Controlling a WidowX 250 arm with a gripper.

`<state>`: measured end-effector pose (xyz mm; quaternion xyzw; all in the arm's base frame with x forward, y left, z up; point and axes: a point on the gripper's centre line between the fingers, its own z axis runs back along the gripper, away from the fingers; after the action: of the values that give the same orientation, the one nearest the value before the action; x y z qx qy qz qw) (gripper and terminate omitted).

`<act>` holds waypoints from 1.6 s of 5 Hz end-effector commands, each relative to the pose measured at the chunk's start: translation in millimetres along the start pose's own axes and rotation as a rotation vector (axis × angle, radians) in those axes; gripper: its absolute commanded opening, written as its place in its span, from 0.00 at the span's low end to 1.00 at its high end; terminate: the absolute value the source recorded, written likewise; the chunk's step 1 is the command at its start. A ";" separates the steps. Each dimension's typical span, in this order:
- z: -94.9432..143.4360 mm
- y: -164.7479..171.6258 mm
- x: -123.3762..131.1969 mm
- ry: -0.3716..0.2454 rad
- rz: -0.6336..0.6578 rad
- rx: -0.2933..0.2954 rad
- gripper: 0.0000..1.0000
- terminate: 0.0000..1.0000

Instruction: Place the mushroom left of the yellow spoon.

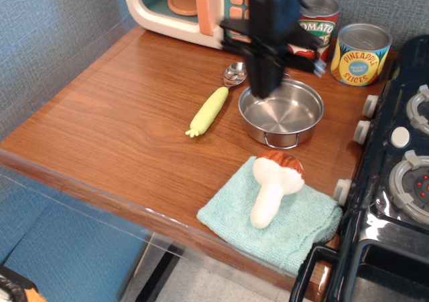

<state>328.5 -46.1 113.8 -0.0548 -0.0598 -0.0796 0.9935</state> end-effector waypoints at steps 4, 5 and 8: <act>-38.1 -44.7 -35.3 0.073 0.068 0.062 1.00 0.00; -51.1 -48.1 -39.9 0.092 0.103 0.066 1.00 0.00; -77.1 -48.9 -37.2 0.125 0.117 0.097 1.00 0.00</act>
<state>287.2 -98.7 28.2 -0.0004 0.0178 -0.0250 0.9995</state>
